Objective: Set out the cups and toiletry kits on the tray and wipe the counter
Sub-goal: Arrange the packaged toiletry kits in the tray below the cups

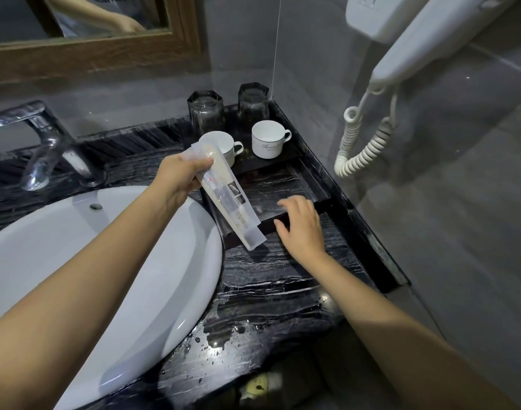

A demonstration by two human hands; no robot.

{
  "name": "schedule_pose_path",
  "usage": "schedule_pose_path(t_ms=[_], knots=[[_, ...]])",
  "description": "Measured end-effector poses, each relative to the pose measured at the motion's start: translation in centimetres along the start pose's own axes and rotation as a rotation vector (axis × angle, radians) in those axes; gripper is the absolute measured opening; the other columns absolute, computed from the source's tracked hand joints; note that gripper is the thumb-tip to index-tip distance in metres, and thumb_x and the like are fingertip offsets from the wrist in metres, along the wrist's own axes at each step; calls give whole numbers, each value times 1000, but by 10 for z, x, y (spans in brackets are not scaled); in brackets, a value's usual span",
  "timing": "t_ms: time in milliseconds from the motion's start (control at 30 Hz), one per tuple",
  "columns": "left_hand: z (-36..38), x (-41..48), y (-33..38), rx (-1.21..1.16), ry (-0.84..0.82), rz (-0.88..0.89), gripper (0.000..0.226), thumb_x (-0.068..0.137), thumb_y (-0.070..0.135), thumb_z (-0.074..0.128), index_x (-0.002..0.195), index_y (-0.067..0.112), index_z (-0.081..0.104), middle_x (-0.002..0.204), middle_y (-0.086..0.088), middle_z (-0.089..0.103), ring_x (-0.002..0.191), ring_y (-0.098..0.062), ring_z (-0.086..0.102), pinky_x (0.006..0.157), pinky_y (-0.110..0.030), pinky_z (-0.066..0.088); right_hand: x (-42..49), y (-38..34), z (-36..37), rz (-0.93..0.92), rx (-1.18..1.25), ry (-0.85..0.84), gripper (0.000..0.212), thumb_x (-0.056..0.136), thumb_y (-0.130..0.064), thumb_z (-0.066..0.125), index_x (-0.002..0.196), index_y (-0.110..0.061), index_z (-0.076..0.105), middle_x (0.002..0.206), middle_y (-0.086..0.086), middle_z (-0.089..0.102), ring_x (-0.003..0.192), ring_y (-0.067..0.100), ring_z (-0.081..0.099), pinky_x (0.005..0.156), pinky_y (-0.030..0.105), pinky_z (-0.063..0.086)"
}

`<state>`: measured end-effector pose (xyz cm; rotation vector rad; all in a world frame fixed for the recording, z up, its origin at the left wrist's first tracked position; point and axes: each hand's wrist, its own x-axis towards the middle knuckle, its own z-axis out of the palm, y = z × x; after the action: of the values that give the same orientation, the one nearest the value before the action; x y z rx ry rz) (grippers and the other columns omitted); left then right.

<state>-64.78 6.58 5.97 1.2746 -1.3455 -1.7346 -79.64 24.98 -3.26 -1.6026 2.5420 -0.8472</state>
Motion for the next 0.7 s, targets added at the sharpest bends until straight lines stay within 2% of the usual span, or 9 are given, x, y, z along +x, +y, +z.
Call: schedule_pose_path(t_ms=[133,300,400,533,700], knots=[[-2,0,4,-20,-28,-27,10,80,1,65,84,9,62,81,-4,66,71,-14,65,63,-22,58,7,5,-2,-94,-118,-147,26,89,-27,58,112,-16,62,114,-1,59,114,22,43,97,31,25],[2,1,1,-21,-69,-52,11,81,0,63,82,11,62,80,-4,67,72,-15,65,59,-22,58,-3,8,-8,-64,-55,-140,27,89,-30,58,109,-13,65,109,1,64,111,21,45,95,30,28],[8,0,-1,-22,-136,-55,13,83,1,61,85,13,63,85,-4,66,74,-13,65,54,-19,56,-9,9,-15,-52,-56,-194,26,91,-28,56,112,-15,64,113,-2,63,113,19,43,98,30,28],[14,-1,-3,-18,-193,-68,12,83,2,61,90,11,63,85,-3,67,62,-6,68,53,-17,55,-15,10,-25,-26,-26,-236,25,91,-24,53,111,-16,65,114,-1,64,115,19,44,97,30,25],[18,0,-2,-33,-246,-67,13,84,3,60,96,8,63,88,-4,67,70,-9,67,56,-18,55,-13,4,-32,61,-26,-230,29,94,-30,47,113,-20,65,115,-5,66,114,14,45,93,28,20]])
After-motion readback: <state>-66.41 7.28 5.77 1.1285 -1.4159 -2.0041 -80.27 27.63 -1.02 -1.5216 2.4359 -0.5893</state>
